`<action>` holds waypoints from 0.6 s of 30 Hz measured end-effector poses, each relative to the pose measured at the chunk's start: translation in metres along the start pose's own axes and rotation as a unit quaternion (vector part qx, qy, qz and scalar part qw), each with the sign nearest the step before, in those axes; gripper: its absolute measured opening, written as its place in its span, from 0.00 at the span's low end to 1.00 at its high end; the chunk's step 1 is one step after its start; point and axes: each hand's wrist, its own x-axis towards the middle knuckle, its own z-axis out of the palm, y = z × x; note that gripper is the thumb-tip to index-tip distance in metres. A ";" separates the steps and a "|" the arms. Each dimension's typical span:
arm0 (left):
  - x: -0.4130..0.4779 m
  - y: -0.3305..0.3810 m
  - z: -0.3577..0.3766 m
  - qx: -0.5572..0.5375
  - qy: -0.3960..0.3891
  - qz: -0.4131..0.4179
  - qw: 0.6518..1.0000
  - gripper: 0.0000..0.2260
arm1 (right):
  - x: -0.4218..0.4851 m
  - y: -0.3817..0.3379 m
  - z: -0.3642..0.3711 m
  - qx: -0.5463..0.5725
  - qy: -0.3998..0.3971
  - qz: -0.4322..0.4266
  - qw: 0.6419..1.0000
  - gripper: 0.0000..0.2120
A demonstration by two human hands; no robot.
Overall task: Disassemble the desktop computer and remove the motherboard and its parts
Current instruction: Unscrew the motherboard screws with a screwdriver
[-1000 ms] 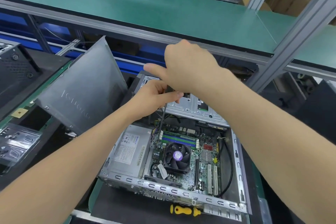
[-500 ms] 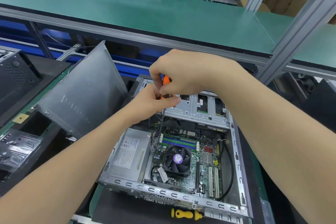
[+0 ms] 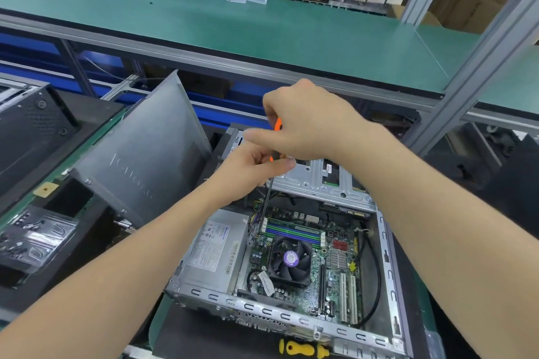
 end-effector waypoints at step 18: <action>-0.011 -0.017 -0.013 0.121 -0.041 -0.029 0.991 0.09 | -0.017 0.007 0.050 0.330 -0.007 0.069 0.941 0.05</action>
